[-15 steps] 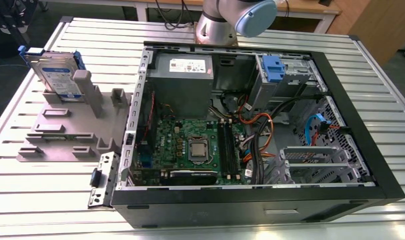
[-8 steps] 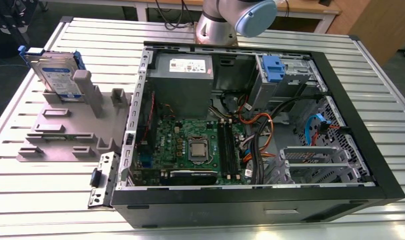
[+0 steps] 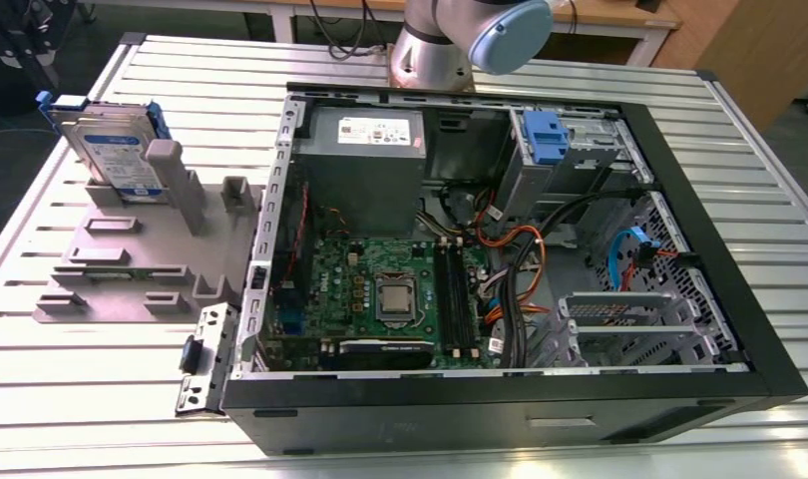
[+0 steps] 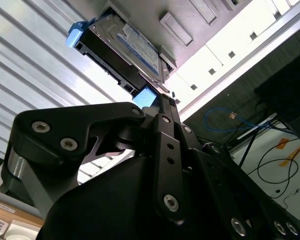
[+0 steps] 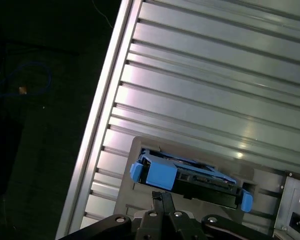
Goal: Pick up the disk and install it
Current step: 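Pick up the disk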
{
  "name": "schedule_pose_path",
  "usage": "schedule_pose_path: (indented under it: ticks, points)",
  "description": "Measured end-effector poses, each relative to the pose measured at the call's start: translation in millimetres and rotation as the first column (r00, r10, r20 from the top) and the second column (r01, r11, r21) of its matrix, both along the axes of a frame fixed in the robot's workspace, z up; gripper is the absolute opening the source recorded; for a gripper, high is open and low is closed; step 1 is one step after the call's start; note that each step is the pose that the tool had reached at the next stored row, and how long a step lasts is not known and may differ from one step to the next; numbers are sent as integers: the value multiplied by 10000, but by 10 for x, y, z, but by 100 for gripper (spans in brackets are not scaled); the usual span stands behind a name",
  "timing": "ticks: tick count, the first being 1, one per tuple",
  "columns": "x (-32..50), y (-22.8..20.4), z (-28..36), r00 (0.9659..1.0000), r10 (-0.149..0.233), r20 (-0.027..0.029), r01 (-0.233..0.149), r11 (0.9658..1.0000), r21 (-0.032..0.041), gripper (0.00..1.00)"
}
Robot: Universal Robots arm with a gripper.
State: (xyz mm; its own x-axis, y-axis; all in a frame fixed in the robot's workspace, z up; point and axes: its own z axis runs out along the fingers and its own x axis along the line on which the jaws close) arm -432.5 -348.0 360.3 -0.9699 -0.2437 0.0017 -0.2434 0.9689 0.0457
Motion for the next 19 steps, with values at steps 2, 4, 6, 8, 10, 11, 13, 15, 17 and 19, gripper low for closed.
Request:
schedule_pose_path:
  ticks: [2,4,6,8,10,11,13,15,17,19]
  points:
    - [0,0,0,10000,90,0,-90,10000,1,11]
    - [0,0,0,9999,171,0,-171,9999,1,11]
    - [0,0,0,9997,234,0,-234,9997,1,11]
    - [0,0,0,9996,273,0,-273,9996,1,11]
    - [0,0,0,9996,296,-1,-296,9996,1,11]
    - [0,0,0,9995,307,0,-307,9995,1,11]
    - [0,0,0,9995,325,0,-325,9995,1,11]
    - [0,0,0,9994,351,0,-351,9994,1,11]
    - [0,0,0,9992,392,0,-392,9992,1,11]
    - [0,0,0,9991,430,0,-430,9991,1,11]
